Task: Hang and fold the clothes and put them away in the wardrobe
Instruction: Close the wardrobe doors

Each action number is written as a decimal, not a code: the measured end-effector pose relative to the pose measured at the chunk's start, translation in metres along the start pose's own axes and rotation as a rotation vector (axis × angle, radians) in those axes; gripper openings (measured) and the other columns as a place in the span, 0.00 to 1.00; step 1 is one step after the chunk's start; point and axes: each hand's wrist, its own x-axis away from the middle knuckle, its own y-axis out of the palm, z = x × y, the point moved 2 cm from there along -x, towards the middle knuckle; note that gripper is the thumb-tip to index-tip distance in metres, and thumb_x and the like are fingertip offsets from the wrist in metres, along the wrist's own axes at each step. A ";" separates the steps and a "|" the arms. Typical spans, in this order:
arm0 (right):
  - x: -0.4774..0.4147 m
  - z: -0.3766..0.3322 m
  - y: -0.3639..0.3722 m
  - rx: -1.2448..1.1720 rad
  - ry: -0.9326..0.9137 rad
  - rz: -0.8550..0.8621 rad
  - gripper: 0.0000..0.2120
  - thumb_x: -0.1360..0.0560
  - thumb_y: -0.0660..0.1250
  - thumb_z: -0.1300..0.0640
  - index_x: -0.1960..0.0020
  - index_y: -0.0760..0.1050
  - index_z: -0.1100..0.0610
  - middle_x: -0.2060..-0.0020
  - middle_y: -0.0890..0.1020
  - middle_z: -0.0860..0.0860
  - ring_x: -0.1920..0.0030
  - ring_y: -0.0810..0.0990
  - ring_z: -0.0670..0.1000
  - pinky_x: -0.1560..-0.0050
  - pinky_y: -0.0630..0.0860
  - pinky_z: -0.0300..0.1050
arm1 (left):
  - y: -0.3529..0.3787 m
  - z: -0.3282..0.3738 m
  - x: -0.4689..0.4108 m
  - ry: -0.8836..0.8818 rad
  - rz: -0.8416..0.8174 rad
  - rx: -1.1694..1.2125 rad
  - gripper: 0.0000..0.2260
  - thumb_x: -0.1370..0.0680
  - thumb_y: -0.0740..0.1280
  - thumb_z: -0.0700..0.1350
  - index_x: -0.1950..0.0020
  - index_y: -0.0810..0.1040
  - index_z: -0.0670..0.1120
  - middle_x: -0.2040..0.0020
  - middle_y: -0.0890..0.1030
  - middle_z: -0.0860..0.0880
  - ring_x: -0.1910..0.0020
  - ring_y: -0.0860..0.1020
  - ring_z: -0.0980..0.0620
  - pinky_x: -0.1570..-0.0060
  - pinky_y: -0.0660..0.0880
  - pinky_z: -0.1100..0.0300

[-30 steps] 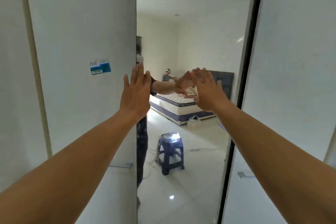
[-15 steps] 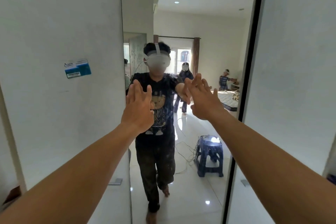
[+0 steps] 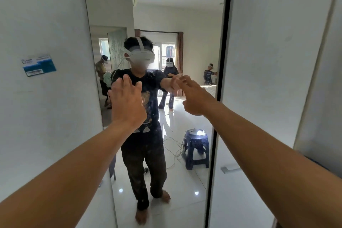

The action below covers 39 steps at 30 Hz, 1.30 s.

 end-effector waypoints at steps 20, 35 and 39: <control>0.176 0.242 0.109 -0.008 0.307 -0.306 0.32 0.20 0.61 0.62 0.19 0.56 0.52 0.21 0.59 0.54 0.22 0.60 0.57 0.27 0.65 0.57 | 0.130 0.269 0.125 0.095 -0.544 0.535 0.28 0.18 0.64 0.46 0.21 0.58 0.48 0.23 0.65 0.44 0.27 0.69 0.43 0.32 0.69 0.49; 0.206 0.276 0.216 -0.057 0.271 -0.468 0.32 0.24 0.60 0.66 0.21 0.59 0.55 0.25 0.64 0.56 0.21 0.57 0.56 0.30 0.68 0.56 | 0.185 0.302 0.147 -0.395 -0.364 0.764 0.13 0.17 0.60 0.42 0.32 0.69 0.44 0.41 0.80 0.46 0.44 0.79 0.47 0.43 0.76 0.55; 0.217 0.274 0.205 -0.078 0.271 -0.480 0.32 0.24 0.59 0.67 0.21 0.59 0.54 0.24 0.62 0.56 0.21 0.58 0.55 0.30 0.69 0.55 | 0.172 0.302 0.146 -0.406 -0.405 0.778 0.12 0.16 0.60 0.48 0.35 0.69 0.44 0.49 0.78 0.49 0.52 0.77 0.50 0.52 0.72 0.60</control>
